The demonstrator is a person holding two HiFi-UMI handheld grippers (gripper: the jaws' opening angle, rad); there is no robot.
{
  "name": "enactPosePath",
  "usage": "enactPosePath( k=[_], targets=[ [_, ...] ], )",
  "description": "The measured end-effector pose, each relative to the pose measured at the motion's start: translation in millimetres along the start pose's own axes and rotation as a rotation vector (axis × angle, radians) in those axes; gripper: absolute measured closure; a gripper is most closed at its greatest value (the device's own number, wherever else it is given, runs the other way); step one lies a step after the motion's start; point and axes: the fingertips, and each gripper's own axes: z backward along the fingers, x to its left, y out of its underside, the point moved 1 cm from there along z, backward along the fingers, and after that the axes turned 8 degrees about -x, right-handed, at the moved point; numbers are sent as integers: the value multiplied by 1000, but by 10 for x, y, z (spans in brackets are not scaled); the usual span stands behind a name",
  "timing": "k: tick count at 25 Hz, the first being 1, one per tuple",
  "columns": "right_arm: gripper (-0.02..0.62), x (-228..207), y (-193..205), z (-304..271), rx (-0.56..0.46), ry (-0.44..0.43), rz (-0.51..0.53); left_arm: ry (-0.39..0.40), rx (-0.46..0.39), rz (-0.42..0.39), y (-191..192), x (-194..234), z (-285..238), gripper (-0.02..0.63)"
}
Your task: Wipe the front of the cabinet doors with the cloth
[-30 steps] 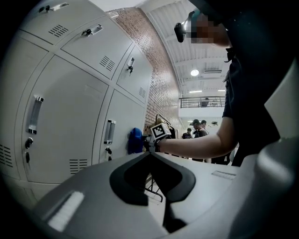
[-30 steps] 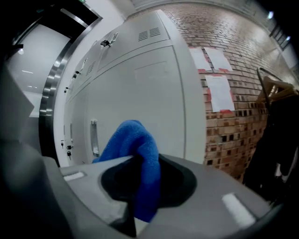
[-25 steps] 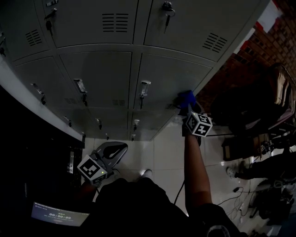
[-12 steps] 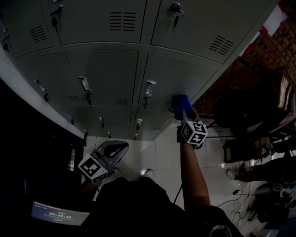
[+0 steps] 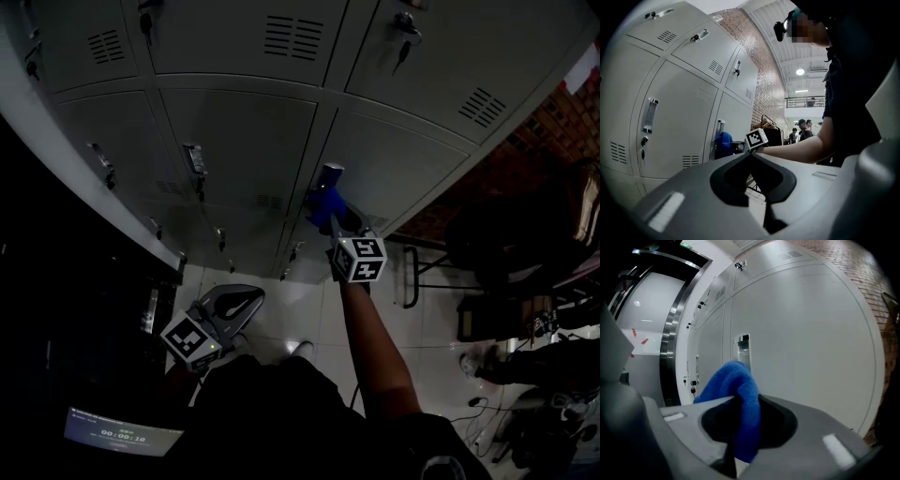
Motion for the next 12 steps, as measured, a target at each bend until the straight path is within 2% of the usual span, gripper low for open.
enactPosePath(
  k=[7,12],
  targets=[
    [526,-58,60,-64,8,22,-12,-21,5,17,-30,37,91,603],
    [526,-364,145,129,40,84,-9,-5,11,14,20,17,-4,603]
  ],
)
